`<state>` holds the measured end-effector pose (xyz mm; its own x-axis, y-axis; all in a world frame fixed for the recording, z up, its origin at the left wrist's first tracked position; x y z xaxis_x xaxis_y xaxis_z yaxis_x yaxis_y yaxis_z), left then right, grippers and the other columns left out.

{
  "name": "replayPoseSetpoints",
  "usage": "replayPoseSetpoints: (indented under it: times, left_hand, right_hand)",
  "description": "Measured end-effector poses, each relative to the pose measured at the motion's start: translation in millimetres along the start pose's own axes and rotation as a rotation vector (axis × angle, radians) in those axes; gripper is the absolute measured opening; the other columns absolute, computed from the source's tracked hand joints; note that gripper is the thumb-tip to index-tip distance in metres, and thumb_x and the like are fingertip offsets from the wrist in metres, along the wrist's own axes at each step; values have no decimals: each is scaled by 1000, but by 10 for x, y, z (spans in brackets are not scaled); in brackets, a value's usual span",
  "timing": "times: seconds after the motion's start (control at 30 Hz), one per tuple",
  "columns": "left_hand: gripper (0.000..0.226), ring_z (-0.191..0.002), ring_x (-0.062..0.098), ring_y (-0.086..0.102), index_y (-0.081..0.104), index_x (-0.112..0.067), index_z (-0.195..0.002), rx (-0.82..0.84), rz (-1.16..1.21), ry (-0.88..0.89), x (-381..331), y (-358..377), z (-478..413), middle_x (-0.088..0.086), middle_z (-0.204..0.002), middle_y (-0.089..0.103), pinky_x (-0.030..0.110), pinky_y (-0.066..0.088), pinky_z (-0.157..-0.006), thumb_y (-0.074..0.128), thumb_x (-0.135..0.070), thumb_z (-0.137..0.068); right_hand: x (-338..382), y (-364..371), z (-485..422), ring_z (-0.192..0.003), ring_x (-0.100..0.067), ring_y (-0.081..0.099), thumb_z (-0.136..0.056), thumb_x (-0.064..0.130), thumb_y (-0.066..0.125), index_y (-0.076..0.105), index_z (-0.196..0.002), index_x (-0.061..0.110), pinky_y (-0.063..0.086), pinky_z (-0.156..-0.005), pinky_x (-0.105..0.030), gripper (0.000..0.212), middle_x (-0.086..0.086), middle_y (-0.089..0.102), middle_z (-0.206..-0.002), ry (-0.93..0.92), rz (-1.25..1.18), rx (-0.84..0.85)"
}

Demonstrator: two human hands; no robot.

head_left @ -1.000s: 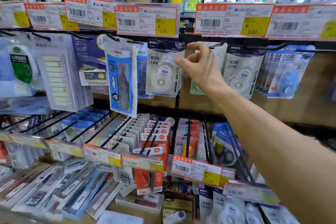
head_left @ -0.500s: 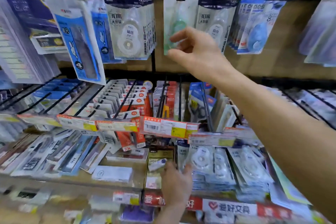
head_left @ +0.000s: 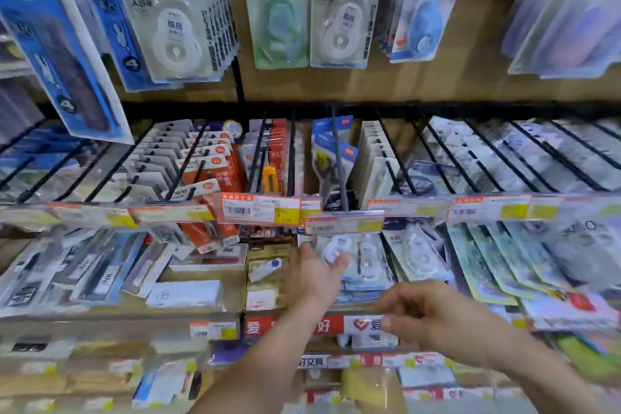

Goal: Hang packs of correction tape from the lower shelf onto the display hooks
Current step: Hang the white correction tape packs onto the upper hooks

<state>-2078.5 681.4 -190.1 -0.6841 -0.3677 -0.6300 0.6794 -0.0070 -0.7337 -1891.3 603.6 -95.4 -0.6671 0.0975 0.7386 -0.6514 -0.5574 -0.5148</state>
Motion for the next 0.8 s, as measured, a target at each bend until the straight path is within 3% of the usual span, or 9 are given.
replayPoseSetpoints:
  times: [0.13, 0.2, 0.27, 0.33, 0.4, 0.57, 0.8]
  left_hand:
    - [84, -128, 32, 45, 48, -13, -136, 6, -74, 17, -95, -26, -50, 10, -138, 49, 48, 44, -102, 59, -74, -79]
    - [86, -129, 32, 44, 48, -14, -135, 9, -116, 26, -118, -22, -77, 10, -138, 48, 49, 44, -102, 60, -76, -78]
    - [84, -126, 32, 46, 50, -14, -131, 15, -139, 34, -126, -13, -103, 10, -134, 49, 50, 45, -99, 61, -76, -76]
    - [81, -124, 32, 48, 53, -13, -128, 27, -134, 33, -114, -16, -110, 11, -131, 51, 48, 47, -97, 64, -74, -76]
    - [78, -122, 32, 50, 56, -12, -126, 39, -132, 39, -100, -33, -112, 11, -129, 53, 43, 48, -94, 66, -72, -77]
    - [70, -119, 32, 49, 59, -14, -120, 19, -160, 48, -109, -22, -91, 10, -123, 55, 38, 46, -86, 65, -69, -78]
    - [80, -126, 32, 44, 47, -12, -131, 10, -161, 19, -109, -20, -60, 11, -132, 49, 43, 45, -93, 67, -63, -74]
  right_hand:
    - [-575, -186, -374, -59, -12, 55, -94, 34, 71, 71, -103, 20, 42, -58, -29, 16, -6, 70, -81, 186, 14, -461]
    - [-641, -287, -458, -72, -16, 60, -94, 35, 71, 68, -112, 17, 40, -61, -30, 25, -1, 68, -87, 229, 69, -604]
    - [-676, -366, -543, -96, -25, 64, -93, 38, 71, 65, -125, 15, 43, -73, -31, 40, -5, 68, -107, 265, 118, -686]
    - [-740, -426, -644, -115, -34, 59, -89, 44, 72, 61, -135, 14, 48, -92, -39, 56, -13, 63, -125, 303, 180, -723]
    - [-792, -464, -728, -128, -39, 48, -87, 53, 71, 55, -143, 14, 41, -105, -43, 70, -18, 55, -138, 362, 260, -720]
    - [-887, -483, -883, -138, -40, 38, -82, 70, 66, 37, -153, 11, 38, -110, -45, 96, -18, 47, -147, 458, 284, -639]
    - [-938, -396, -958, -138, -40, 36, -80, 61, 70, 34, -150, 14, 43, -108, -48, 92, -17, 42, -147, 481, 267, -581]
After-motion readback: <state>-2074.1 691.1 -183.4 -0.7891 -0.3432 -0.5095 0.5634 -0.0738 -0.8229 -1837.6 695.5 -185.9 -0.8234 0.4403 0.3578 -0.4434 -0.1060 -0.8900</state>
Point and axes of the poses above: each hand's wrist, its own z-axis away from the middle knuckle, its own y-axis out of the palm, x = y × z, the point moved 4 cm from there along -z, towards the middle knuckle
